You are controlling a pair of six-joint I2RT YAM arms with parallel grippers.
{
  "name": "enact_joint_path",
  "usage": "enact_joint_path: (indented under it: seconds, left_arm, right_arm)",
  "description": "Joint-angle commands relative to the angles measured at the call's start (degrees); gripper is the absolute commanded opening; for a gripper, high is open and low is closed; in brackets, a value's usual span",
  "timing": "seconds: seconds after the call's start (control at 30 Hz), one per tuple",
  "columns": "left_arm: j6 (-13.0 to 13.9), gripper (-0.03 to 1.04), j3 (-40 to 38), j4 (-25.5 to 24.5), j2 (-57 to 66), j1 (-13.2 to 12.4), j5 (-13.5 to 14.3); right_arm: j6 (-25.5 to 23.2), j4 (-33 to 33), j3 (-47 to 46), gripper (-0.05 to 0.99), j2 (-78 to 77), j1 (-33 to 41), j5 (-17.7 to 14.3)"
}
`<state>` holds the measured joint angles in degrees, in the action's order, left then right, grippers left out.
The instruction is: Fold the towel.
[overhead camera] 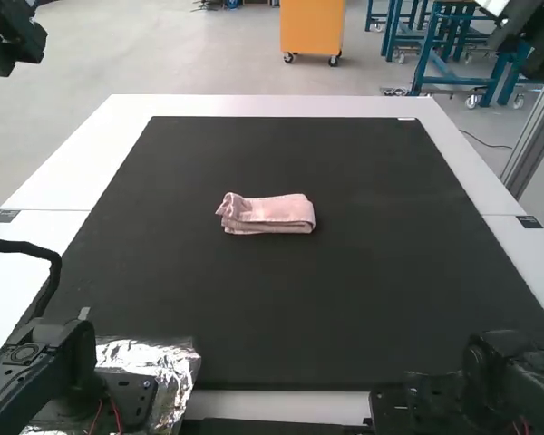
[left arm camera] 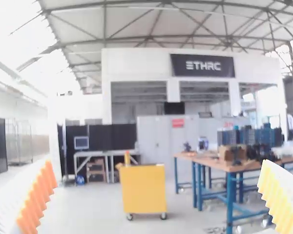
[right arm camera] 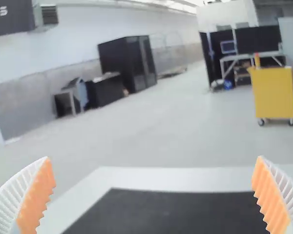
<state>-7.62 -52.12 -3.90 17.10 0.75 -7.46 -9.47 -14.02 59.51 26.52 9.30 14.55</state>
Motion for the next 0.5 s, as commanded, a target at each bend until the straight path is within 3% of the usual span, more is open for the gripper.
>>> enact_joint_path:
  seconds: [0.0, 0.13, 0.23, 0.33, 0.47]
  left_arm:
    - [-0.47, 0.97, 0.09, -1.37, -5.77, -0.4, 1.84]
    - [-0.29, 0.97, 0.09, -3.39, -12.01, -0.75, 2.72]
    - [0.94, 0.97, 0.7, -4.36, -15.35, -1.19, 3.68]
    - [2.26, 0.97, 3.43, -5.77, -17.19, -1.63, 3.16]
    - [2.17, 0.97, 8.52, -6.47, -17.1, -1.72, 3.16]
  right_arm:
    - [-0.63, 0.31, -1.94, 0.92, -7.28, -2.71, -0.13]
    - [-0.37, 1.19, -5.19, 0.92, -16.86, -4.73, -0.48]
    - [-0.02, 3.21, -7.03, 0.92, -22.92, -6.49, -4.17]
    - [8.95, 4.97, -9.06, 0.92, -26.87, -8.42, -8.92]
    - [10.88, 9.19, -17.05, 0.92, -26.35, -9.56, -9.71]
